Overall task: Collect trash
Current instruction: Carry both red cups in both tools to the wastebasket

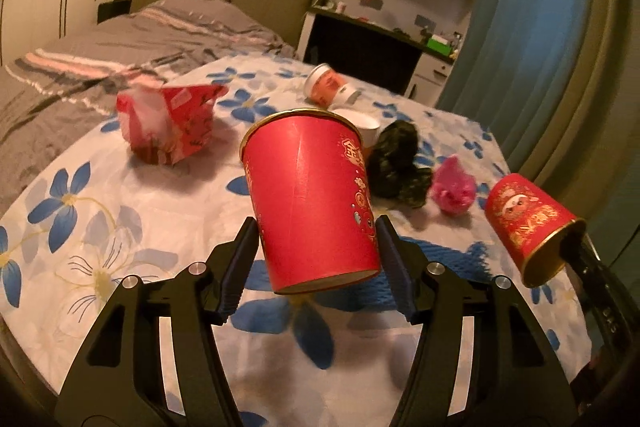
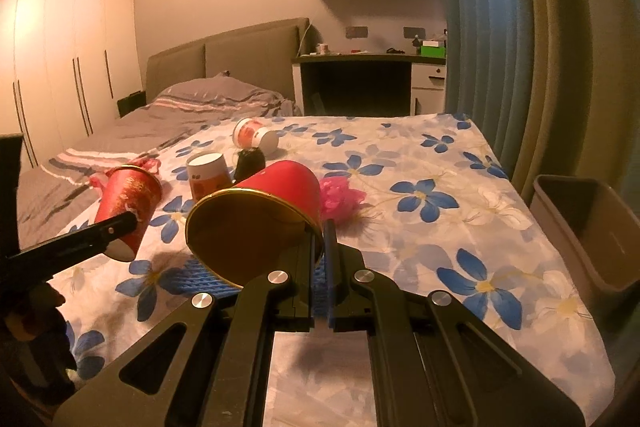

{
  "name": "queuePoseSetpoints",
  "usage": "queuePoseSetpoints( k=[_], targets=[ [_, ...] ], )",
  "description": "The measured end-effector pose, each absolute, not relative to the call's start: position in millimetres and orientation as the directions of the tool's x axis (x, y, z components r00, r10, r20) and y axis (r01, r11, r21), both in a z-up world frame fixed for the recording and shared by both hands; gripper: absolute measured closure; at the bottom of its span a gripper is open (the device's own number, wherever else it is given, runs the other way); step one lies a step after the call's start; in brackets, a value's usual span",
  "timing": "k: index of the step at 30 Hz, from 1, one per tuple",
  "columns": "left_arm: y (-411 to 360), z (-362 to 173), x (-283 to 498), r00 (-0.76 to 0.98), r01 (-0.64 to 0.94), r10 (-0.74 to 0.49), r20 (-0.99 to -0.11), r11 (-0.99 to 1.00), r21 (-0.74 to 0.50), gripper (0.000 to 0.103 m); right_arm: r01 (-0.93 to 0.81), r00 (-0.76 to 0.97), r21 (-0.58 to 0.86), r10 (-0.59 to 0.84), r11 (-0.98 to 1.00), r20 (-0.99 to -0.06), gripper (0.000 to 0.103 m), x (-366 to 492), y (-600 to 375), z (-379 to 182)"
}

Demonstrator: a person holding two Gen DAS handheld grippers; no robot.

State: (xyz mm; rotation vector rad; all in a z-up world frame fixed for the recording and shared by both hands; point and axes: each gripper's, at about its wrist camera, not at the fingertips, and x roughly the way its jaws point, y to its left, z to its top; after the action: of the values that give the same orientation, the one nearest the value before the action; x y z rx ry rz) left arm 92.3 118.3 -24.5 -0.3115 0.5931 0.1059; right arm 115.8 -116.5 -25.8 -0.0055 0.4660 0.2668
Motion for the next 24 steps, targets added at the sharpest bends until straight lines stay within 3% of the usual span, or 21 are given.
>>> queuePoseSetpoints(
  k=[24],
  targets=[
    [-14.8, 8.3, 104.9, 0.852, 0.084, -0.158, -0.5, 0.982, -0.169, 0.044, -0.083, 0.921, 0.1, 0.114, 0.992, -0.373, 0.098, 89.6, -220.1, -7.2]
  ],
)
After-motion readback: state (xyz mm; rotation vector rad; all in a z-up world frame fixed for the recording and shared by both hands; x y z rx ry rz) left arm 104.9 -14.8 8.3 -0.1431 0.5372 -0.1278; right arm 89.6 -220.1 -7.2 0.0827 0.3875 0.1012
